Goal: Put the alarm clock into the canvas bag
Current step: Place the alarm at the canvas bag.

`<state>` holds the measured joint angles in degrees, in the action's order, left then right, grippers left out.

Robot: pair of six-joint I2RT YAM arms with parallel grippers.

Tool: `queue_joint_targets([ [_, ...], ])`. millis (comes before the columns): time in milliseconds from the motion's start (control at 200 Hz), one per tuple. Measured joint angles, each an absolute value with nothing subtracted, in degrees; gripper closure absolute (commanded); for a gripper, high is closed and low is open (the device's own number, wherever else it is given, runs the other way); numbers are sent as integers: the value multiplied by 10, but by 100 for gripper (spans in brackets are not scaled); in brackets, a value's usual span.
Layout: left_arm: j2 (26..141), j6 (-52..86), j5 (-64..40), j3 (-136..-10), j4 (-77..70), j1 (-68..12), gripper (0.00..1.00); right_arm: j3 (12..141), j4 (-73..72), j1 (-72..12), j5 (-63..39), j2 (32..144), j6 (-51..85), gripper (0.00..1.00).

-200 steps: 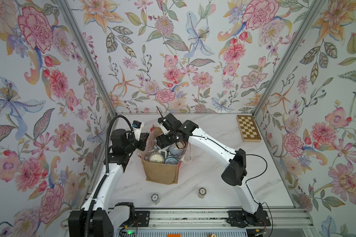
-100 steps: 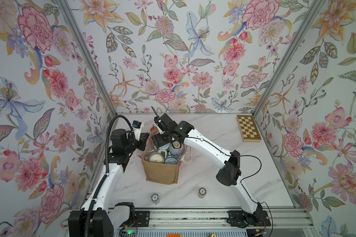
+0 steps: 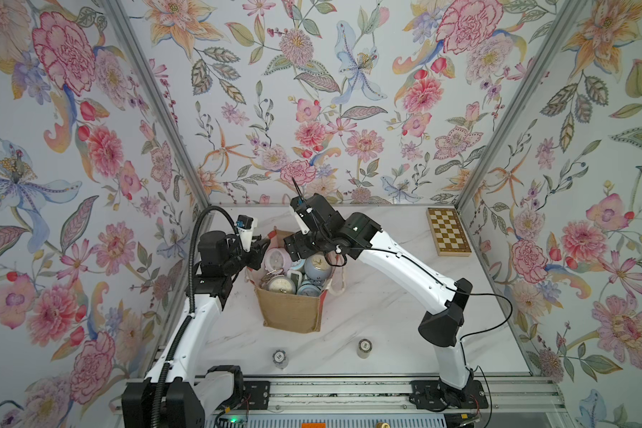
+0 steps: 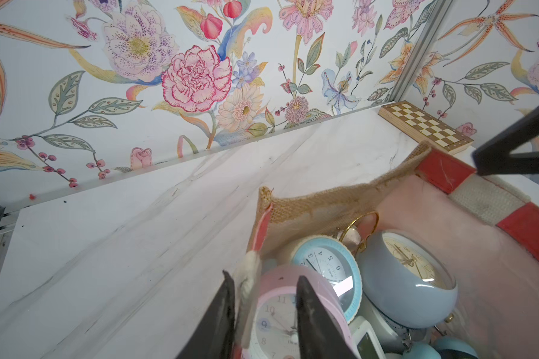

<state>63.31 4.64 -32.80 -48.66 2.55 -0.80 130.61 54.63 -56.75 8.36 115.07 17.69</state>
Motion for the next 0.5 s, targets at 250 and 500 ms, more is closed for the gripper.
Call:
queue_joint_targets([
  [250,632,54,-262,-538,119,-8,48,1148,544,-557,130,1040,226,9],
  [500,631,63,-222,-542,214,-8,46,1005,538,-527,133,974,288,20],
])
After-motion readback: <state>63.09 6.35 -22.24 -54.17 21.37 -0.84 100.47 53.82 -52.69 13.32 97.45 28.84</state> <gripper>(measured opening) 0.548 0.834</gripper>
